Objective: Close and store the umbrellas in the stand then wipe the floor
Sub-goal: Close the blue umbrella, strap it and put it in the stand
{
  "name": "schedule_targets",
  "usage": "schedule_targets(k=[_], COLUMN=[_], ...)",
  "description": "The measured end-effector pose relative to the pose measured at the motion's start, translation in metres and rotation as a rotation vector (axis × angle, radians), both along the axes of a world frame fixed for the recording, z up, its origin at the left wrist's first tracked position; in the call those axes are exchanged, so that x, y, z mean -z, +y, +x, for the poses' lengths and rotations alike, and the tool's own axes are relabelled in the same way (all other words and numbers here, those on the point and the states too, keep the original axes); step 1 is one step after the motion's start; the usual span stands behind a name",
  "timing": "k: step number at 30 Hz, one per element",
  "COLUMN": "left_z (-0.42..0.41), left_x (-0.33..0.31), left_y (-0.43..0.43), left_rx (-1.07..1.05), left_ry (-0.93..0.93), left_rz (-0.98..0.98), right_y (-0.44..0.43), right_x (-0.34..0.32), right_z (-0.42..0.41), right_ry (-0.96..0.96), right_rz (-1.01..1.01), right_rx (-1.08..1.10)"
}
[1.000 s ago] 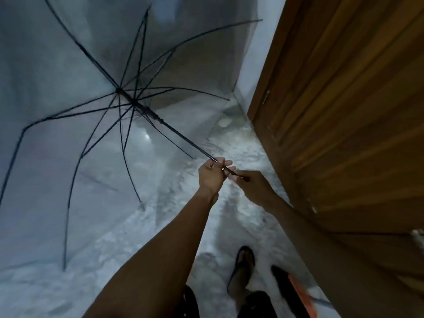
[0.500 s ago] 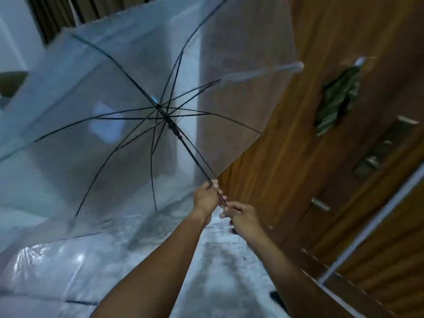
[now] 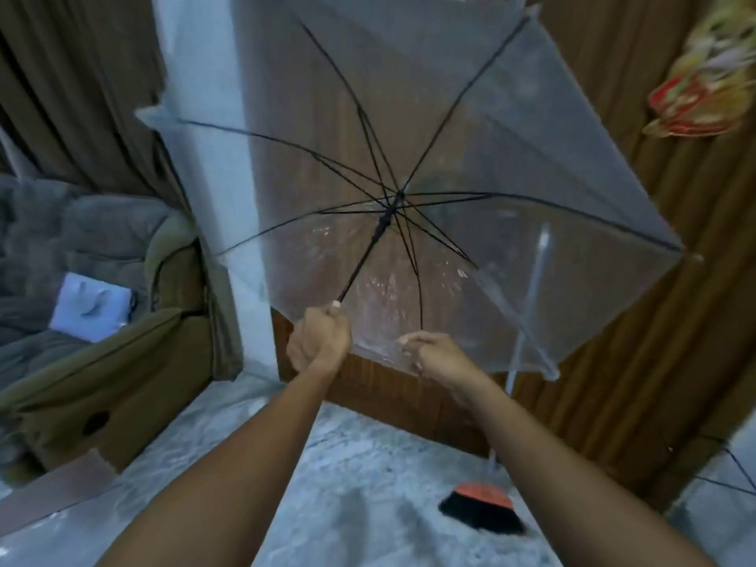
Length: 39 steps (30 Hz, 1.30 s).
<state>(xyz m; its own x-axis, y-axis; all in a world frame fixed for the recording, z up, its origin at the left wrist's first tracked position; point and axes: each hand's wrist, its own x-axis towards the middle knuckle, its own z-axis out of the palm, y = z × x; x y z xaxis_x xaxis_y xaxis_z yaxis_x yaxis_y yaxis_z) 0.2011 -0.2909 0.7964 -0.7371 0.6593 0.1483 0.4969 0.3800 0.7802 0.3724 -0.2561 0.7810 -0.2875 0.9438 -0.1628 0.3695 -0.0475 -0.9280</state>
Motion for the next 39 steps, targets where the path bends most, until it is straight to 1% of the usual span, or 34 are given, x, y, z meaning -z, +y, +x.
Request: schedule_targets(k=[3, 6, 10, 13, 17, 21, 24, 28, 32, 35, 39], left_z=[0.038, 0.079, 0.147, 0.197, 0.26, 0.308, 0.334, 0.351, 0.353, 0.35, 0.358], left_x=[-0.007, -0.016, -0.029, -0.04, -0.056, -0.071, -0.088, -0.105, -0.106, -0.105, -0.101], left_y=[-0.032, -0.062, -0.105, -0.131, -0.152, -0.168, -0.181, -0.199, -0.196, -0.189, -0.184], left_rx=[0.086, 0.264, 0.516, 0.666, 0.909, 1.266, 1.471, 1.561, 1.574, 1.54, 1.397], left_ry=[0.092, 0.137, 0.244, 0.287, 0.284, 0.245, 0.186, 0.162, 0.14, 0.132, 0.088], left_rz=[-0.009, -0.03, -0.079, -0.092, -0.097, -0.047, -0.044, 0.045, 0.069, 0.057, 0.061], right_y=[-0.044, -0.082, -0.132, -0.165, -0.215, -0.244, -0.26, -0.272, -0.271, -0.262, -0.237], right_x=[-0.021, -0.042, -0.062, -0.067, -0.065, -0.079, -0.1, -0.117, -0.126, -0.125, -0.119], right_z=[0.051, 0.11, 0.203, 0.27, 0.334, 0.374, 0.402, 0.432, 0.426, 0.403, 0.338], right_ry=[0.138, 0.287, 0.556, 0.636, 0.779, 0.894, 1.088, 1.246, 1.23, 1.283, 1.243], right_rz=[-0.075, -0.115, -0.144, -0.181, -0.066, 0.069, 0.194, 0.324, 0.413, 0.395, 0.285], right_rx=[0.185, 0.382, 0.601, 0.719, 0.911, 1.06, 1.184, 1.304, 1.307, 1.237, 1.109])
